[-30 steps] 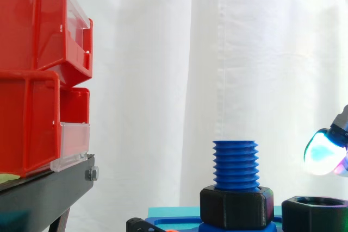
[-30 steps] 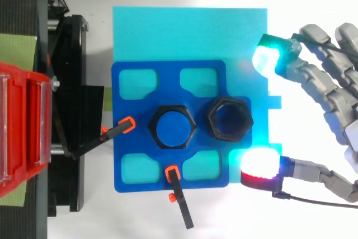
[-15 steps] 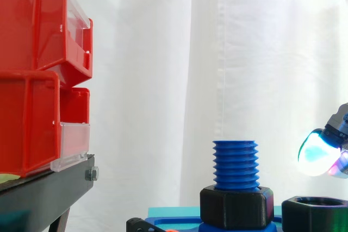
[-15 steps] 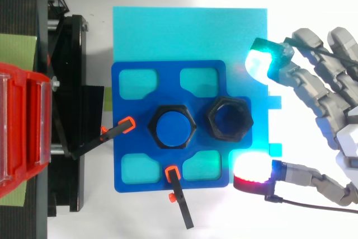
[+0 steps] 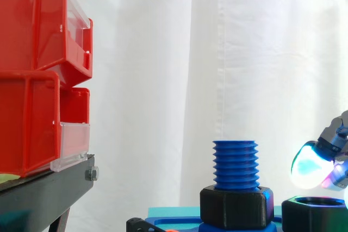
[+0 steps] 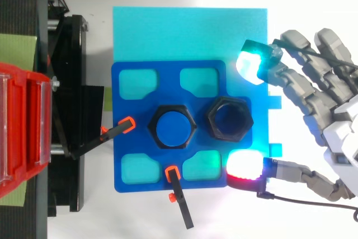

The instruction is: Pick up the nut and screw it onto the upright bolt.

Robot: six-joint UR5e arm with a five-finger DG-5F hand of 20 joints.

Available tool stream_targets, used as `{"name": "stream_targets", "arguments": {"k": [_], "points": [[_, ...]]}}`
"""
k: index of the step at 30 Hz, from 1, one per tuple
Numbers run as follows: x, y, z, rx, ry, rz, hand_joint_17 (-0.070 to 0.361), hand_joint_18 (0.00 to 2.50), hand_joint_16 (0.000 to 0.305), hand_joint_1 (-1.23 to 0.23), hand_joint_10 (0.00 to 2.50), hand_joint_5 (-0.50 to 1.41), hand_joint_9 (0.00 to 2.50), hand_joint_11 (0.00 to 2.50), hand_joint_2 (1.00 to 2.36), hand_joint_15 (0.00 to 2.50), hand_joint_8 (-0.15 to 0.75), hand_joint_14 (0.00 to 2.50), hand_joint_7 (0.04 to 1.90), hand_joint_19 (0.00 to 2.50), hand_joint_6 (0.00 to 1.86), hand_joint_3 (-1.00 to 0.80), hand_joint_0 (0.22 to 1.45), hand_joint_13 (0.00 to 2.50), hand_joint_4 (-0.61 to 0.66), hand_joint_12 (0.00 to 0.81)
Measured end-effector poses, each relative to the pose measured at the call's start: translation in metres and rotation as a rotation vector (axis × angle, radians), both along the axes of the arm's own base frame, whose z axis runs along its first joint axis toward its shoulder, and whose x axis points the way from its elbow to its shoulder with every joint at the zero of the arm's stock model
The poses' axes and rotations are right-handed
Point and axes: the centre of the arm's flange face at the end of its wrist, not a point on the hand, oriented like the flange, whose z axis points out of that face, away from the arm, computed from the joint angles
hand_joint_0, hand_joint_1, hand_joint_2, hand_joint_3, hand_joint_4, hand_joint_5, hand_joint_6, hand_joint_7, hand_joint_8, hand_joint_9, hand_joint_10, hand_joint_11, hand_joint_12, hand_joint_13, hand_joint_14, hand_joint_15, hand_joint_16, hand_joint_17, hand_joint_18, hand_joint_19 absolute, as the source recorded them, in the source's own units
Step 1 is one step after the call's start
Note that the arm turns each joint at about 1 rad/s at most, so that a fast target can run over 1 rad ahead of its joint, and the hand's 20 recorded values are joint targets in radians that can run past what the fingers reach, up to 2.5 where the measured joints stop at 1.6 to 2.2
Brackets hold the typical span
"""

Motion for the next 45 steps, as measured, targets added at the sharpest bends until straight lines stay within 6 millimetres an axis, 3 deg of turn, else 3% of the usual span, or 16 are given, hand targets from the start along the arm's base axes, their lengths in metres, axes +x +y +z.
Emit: {"name": "stream_targets", "arguments": {"k": [45], "points": [[0.0034,-0.0084,-0.0018,-0.070,0.065,0.102,0.126,0.14,0.056,-0.69,0.00,-0.20,0.38,0.00,1.00,0.00,0.325,0.00,1.02,0.00,0.50,-0.50,0.41,0.28,0.36,0.425]]}}
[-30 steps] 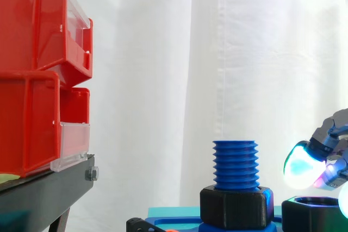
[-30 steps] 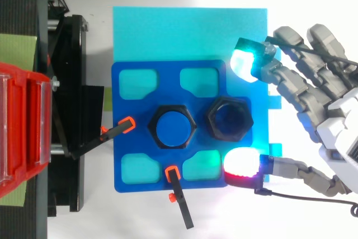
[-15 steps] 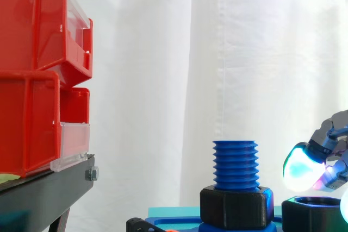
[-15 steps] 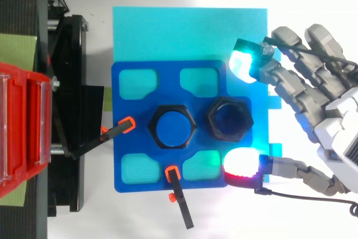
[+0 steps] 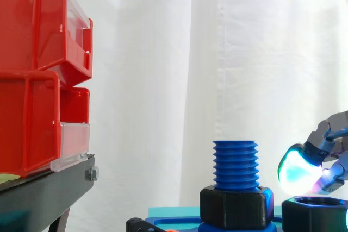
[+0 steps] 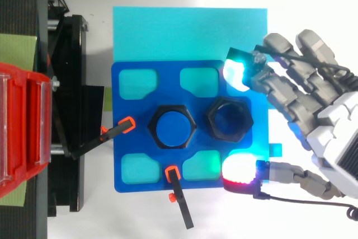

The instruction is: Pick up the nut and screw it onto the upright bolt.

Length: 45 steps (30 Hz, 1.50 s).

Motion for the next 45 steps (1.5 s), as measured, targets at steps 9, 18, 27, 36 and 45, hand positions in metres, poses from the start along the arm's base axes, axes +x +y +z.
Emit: {"name": "stream_targets", "arguments": {"k": [9,18,27,36,45], "points": [[-0.001,-0.002,-0.002,-0.017,0.025,0.028,0.122,0.14,0.054,-0.69,0.00,-0.19,0.38,0.00,1.00,0.00,0.322,0.00,1.07,0.00,0.50,-0.50,0.43,0.28,0.36,0.416],[-0.001,-0.006,-0.004,-0.022,0.041,0.039,0.115,0.20,0.051,-0.67,0.00,-0.17,0.41,0.00,1.00,0.00,0.323,0.00,1.21,0.00,0.50,-0.50,0.45,0.32,0.37,0.406],[0.000,-0.016,-0.004,-0.031,0.052,0.039,0.107,0.25,0.048,-0.64,0.00,-0.16,0.46,0.00,1.00,0.00,0.320,0.00,1.29,0.00,0.54,-0.50,0.48,0.36,0.35,0.386],[0.003,-0.030,-0.005,-0.037,0.059,0.044,0.099,0.28,0.044,-0.63,0.00,-0.18,0.49,0.00,1.00,0.00,0.311,0.00,1.13,0.00,0.68,-0.50,0.55,0.38,0.30,0.365],[0.004,-0.037,-0.004,-0.040,0.060,0.049,0.097,0.29,0.043,-0.64,0.00,-0.20,0.51,0.00,1.01,0.00,0.315,0.00,1.05,0.00,0.81,-0.43,0.56,0.40,0.28,0.357]]}}
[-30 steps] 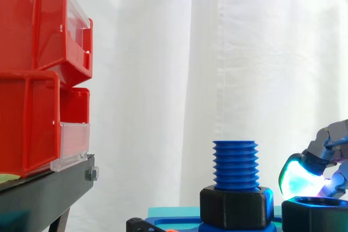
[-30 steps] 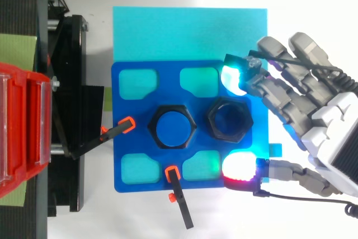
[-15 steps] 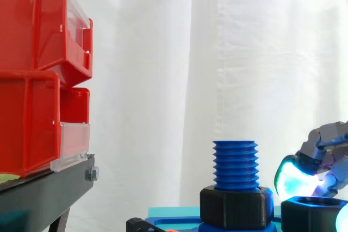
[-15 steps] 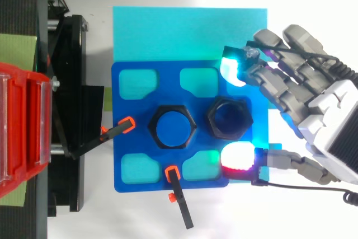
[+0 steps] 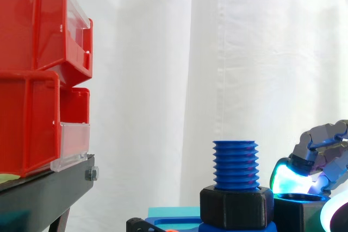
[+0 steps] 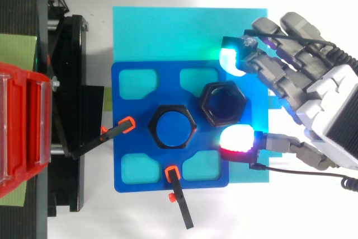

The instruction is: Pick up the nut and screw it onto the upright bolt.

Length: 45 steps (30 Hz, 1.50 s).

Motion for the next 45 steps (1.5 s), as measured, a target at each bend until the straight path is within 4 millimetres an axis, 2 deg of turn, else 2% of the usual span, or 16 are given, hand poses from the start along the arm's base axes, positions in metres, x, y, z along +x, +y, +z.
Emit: {"name": "stream_targets", "arguments": {"k": [11,18,25,35,45], "points": [[0.004,0.001,0.006,0.001,-0.009,0.006,0.093,0.35,0.042,-0.65,0.00,-0.18,0.58,0.01,1.01,0.00,0.311,0.00,1.10,0.00,0.85,-0.41,0.58,0.44,0.25,0.347],[0.008,0.005,0.013,-0.006,-0.002,0.021,0.093,0.39,0.041,-0.69,0.00,-0.15,0.65,0.02,1.02,0.00,0.309,0.00,1.28,0.00,0.88,-0.22,0.57,0.48,0.15,0.338],[0.007,0.006,0.014,-0.008,0.032,0.031,0.092,0.43,0.041,-0.73,0.00,-0.12,0.71,0.04,1.02,0.00,0.296,0.00,1.35,0.01,0.87,-0.09,0.55,0.52,0.04,0.327],[0.006,0.005,0.014,0.008,0.033,0.056,0.109,0.58,0.048,-0.77,0.00,-0.09,0.81,0.01,1.02,0.00,0.317,0.00,1.35,0.00,0.86,0.01,0.55,0.62,-0.06,0.356],[-0.004,0.002,0.035,0.008,0.062,0.084,0.111,0.70,0.049,-0.80,0.00,-0.07,0.91,0.00,1.01,0.00,0.314,0.00,1.33,0.03,0.85,0.10,0.56,0.73,-0.11,0.345]]}}
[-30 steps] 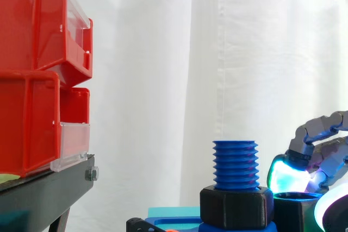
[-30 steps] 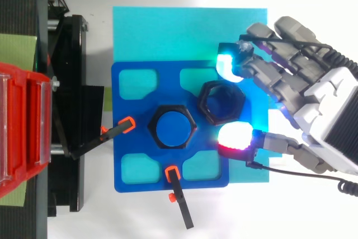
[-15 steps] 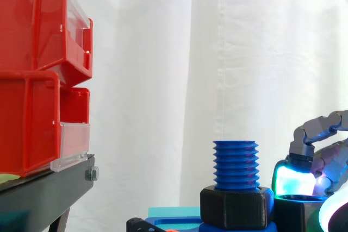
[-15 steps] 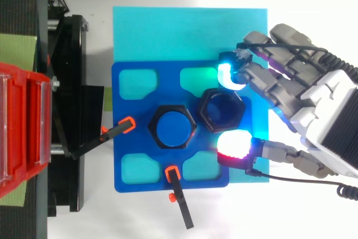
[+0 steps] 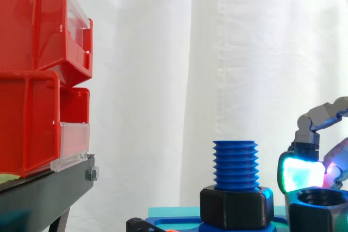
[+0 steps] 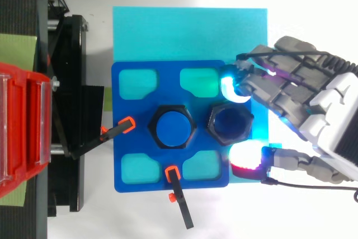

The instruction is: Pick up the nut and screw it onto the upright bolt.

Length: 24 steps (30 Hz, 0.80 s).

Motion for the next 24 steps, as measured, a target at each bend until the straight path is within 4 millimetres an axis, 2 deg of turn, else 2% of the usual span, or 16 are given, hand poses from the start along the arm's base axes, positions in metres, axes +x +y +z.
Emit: {"name": "stream_targets", "arguments": {"k": [17,24], "points": [[-0.022,-0.017,0.038,0.011,0.045,-0.005,0.110,0.74,0.049,-0.80,0.00,-0.06,0.94,0.01,1.01,0.00,0.319,0.00,1.33,0.04,0.85,0.10,0.56,0.76,-0.10,0.344],[-0.029,-0.027,0.062,0.023,0.026,-0.002,0.110,0.74,0.049,-0.80,0.00,-0.06,0.94,0.00,1.01,0.00,0.319,0.00,1.32,0.05,0.85,0.09,0.56,0.76,-0.09,0.344]]}}
